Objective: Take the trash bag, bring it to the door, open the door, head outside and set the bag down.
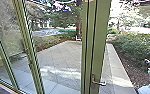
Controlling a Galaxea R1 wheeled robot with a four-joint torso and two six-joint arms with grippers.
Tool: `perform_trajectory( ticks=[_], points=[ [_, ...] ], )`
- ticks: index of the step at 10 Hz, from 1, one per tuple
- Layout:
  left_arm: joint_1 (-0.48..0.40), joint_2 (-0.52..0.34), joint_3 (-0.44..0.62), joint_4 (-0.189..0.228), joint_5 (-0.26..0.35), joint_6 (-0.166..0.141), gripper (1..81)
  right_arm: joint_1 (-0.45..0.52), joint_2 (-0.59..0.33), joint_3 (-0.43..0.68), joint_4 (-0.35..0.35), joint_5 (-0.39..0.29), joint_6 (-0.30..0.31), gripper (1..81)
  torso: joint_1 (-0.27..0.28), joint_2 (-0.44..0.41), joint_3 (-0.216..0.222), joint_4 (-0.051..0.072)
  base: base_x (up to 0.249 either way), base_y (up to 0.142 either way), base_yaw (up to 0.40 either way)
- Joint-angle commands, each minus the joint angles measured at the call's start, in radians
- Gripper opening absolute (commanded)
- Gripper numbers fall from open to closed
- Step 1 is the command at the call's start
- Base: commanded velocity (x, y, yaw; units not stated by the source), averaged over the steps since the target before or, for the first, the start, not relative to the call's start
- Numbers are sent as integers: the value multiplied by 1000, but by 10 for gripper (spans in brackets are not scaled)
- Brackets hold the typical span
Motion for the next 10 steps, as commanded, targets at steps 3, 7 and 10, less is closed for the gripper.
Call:
perform_trajectory(
  ticks=[3, 7, 10],
  points=[
    [-44, -3, 6, 11, 42, -3, 10, 153, -201, 167, -3, -63, -2, 811, 0, 0, 0, 0, 0, 0, 0],
    [-44, -2, 6, 4, 42, -3, 10, 368, -290, 247, 57, -236, 9, 811, 0, 0, 0, 0, 0, 0, 0],
    [-44, 3, 6, 1, 42, -3, 10, 514, -327, 278, 123, -347, 12, 811, 0, 0, 0, 0, 0, 0, 0]
  ],
)
